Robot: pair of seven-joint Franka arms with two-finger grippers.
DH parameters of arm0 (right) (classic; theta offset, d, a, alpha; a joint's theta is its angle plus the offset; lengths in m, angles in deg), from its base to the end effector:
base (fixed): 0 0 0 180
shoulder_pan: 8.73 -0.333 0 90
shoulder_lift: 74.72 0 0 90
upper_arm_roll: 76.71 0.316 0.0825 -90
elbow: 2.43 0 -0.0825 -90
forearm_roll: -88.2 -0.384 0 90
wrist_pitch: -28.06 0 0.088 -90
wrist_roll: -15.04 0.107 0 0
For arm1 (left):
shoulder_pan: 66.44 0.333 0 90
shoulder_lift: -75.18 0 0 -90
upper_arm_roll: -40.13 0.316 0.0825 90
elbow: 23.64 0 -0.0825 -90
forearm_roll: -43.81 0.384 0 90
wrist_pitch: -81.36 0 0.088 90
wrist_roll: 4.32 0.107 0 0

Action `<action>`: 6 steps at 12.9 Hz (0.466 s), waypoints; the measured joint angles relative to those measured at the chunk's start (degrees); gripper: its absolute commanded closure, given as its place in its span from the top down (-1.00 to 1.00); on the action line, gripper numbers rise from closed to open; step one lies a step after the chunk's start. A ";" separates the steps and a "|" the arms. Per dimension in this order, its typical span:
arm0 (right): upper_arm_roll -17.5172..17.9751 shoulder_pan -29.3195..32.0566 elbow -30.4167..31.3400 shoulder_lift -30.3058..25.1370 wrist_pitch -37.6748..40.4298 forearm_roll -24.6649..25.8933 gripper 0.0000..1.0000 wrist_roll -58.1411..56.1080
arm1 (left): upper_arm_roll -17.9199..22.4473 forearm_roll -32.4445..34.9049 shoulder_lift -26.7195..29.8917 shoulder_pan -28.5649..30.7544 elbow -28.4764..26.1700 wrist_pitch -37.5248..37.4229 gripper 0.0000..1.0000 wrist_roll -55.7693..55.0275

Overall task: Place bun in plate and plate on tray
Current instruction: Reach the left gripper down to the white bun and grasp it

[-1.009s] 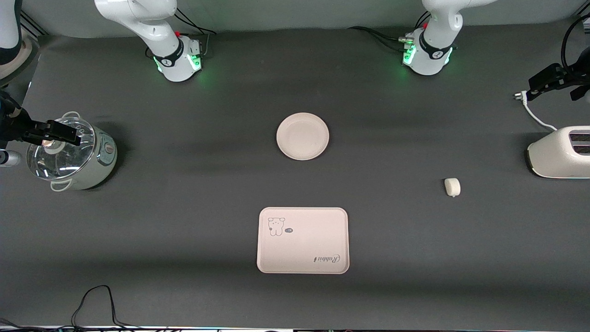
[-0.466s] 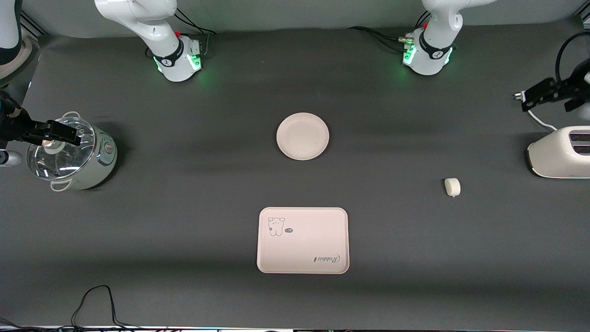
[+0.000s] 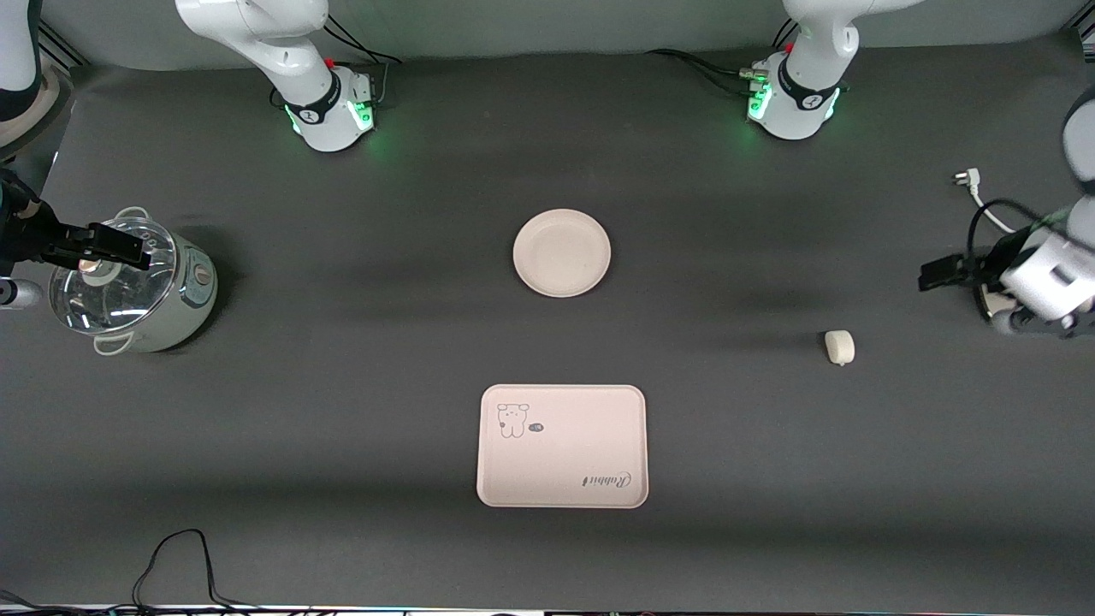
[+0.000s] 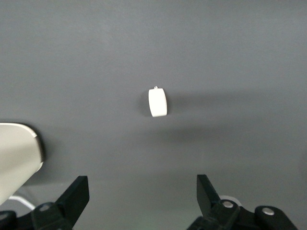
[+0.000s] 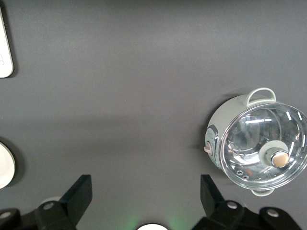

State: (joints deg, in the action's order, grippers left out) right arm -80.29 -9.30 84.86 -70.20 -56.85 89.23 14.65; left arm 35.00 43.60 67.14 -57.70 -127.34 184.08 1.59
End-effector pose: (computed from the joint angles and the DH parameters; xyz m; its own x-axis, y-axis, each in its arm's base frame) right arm 0.5672 -0.0305 0.5952 0.9916 -0.0473 -0.1201 -0.0450 -0.9987 0.0221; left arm 0.5819 0.0384 0.4496 0.9873 -0.0412 -0.1538 -0.0367 -0.9988 0.0319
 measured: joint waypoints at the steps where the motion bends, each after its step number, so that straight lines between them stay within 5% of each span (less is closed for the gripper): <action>1: 0.00 0.00 0.02 0.00 0.00 0.00 1.00 0.00 | -0.08 -0.05 -0.99 -0.05 -2.30 3.70 1.00 0.00; 6: 0.00 0.00 0.09 -0.03 -0.01 0.00 1.00 0.00 | -0.33 -0.31 -3.85 -1.95 -19.86 29.90 1.00 -2.69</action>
State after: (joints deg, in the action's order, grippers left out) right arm -80.29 -9.30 84.96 -70.23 -56.86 89.23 14.65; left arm 34.67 43.29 63.29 -59.65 -147.20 213.98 -1.11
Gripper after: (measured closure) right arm 0.000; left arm 0.000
